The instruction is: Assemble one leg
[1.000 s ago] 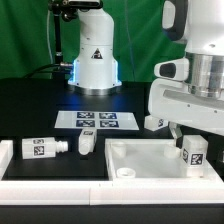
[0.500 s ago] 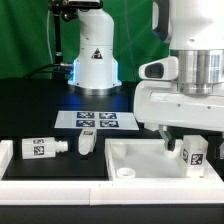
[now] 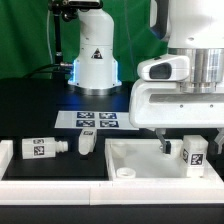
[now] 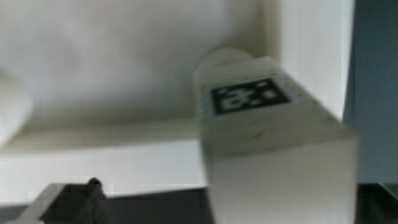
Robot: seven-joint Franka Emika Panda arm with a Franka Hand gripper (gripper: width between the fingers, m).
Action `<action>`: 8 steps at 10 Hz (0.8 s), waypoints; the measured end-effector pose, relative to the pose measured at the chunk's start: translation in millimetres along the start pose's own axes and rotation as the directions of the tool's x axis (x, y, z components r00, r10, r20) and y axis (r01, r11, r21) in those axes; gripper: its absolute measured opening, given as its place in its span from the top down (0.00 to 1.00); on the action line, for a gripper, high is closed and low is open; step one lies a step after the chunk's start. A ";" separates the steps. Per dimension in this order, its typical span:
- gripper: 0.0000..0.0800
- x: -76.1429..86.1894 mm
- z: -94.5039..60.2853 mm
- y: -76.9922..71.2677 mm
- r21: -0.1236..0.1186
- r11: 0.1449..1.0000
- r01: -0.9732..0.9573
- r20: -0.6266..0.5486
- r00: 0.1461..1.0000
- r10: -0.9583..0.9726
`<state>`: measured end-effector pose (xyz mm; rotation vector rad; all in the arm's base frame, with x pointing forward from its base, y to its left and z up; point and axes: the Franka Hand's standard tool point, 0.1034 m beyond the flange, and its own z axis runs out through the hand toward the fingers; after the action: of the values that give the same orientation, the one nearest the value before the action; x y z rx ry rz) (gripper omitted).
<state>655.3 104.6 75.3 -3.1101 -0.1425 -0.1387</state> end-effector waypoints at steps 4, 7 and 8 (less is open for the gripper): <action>0.19 1.0 0.9 0.0 -0.007 0.997 0.083 -0.006 0.997 -0.083; 0.19 -3.0 1.5 -2.4 0.002 0.998 0.062 0.025 0.998 -0.062; 0.19 -3.7 1.8 -9.6 0.008 0.999 0.051 0.028 0.998 -0.052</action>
Offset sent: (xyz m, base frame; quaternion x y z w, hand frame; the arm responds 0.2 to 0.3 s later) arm 0.0000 0.0000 0.0000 0.0000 0.0000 0.0000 1.0000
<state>650.8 113.9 73.4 -3.1034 -0.2234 -0.0956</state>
